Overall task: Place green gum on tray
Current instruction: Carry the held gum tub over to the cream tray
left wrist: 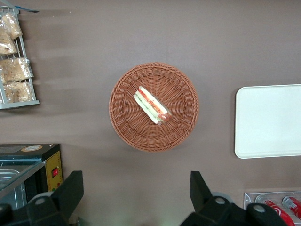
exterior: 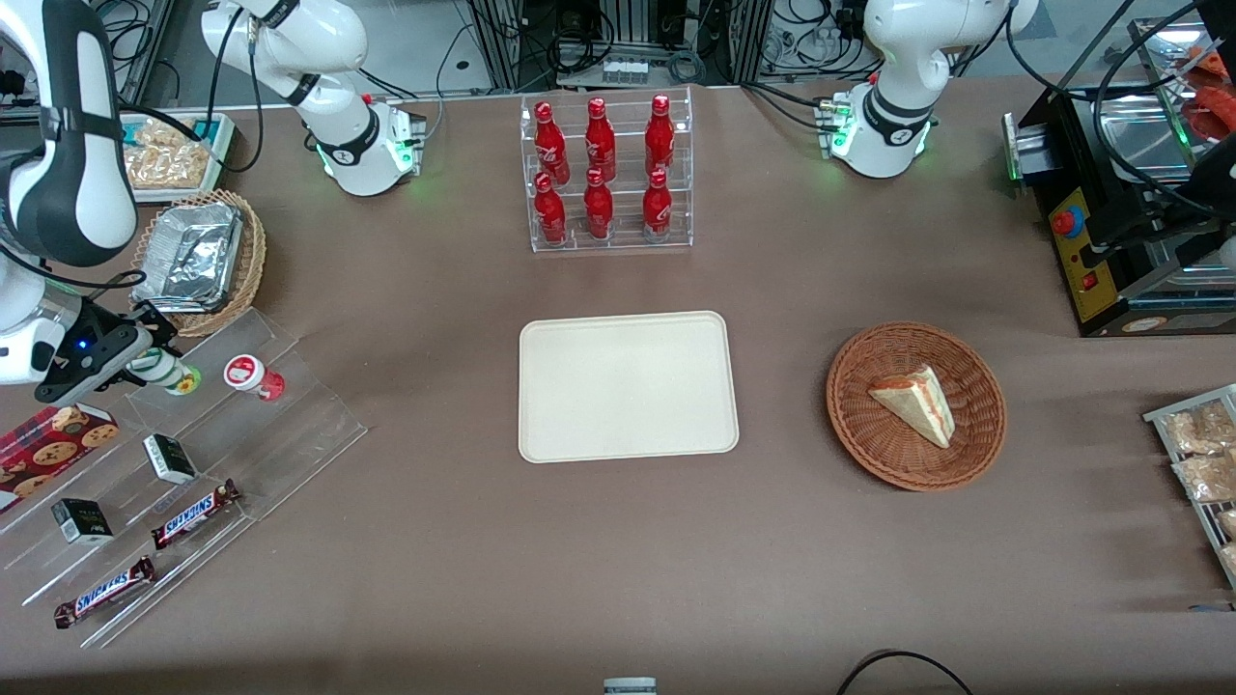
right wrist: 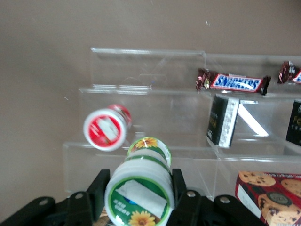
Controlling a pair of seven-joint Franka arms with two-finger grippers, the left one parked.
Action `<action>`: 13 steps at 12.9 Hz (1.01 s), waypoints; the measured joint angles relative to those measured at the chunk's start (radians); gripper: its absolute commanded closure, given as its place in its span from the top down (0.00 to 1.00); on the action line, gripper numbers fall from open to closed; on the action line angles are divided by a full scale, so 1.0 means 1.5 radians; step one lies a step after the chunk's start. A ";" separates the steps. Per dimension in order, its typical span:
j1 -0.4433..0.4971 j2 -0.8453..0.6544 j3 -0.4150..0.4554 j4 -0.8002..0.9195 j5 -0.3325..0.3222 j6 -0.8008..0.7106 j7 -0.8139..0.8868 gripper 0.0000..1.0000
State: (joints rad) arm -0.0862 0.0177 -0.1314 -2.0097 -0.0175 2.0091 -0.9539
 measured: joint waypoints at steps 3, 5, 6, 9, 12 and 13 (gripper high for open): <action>0.072 0.012 0.003 0.048 0.000 -0.055 0.125 0.00; 0.137 0.024 0.004 0.053 0.001 -0.056 0.234 0.00; 0.174 0.031 0.005 0.053 0.002 -0.056 0.296 0.00; 0.294 0.064 0.008 0.059 0.030 -0.052 0.492 0.00; 0.393 0.141 0.008 0.122 0.079 -0.037 0.664 0.00; 0.420 0.169 0.008 0.147 0.099 -0.030 0.710 0.00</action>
State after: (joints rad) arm 0.5432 0.2718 -0.1194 -1.7892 0.1313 1.9635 0.1111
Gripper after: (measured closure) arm 0.414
